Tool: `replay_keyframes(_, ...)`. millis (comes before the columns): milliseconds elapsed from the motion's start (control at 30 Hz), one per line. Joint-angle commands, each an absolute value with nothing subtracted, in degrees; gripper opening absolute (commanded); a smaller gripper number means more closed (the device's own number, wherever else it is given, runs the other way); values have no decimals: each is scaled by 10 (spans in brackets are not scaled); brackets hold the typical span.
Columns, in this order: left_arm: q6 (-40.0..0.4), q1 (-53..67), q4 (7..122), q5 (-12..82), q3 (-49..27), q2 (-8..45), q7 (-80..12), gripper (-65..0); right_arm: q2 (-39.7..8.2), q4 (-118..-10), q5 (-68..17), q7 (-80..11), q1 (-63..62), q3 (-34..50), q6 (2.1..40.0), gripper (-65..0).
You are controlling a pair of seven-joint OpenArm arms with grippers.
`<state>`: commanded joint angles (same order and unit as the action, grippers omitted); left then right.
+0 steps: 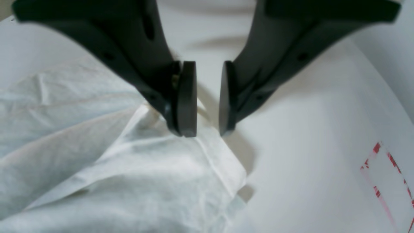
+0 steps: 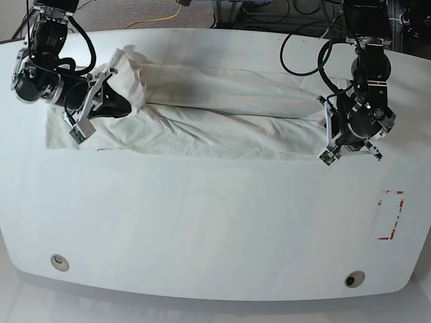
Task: Layout the t-shirt on the table in an organized manner, then fold the t-shirt properly
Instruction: 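Hold the strip end with the right gripper while the left gripper lifts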
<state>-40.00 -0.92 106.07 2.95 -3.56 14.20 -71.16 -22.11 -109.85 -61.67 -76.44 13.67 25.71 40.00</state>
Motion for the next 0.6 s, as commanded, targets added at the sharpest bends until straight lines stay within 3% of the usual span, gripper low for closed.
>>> replay_keyframes(367,-400,-9,1061,29,-37,143,-712,-544,-154,-1091,-393,-723,151,253,400,-595)
replay_keyframes(600,-400,-15,1062,29,-38,143,-712,-544,-142,-1071,-304,-678,153,176,400,-595)
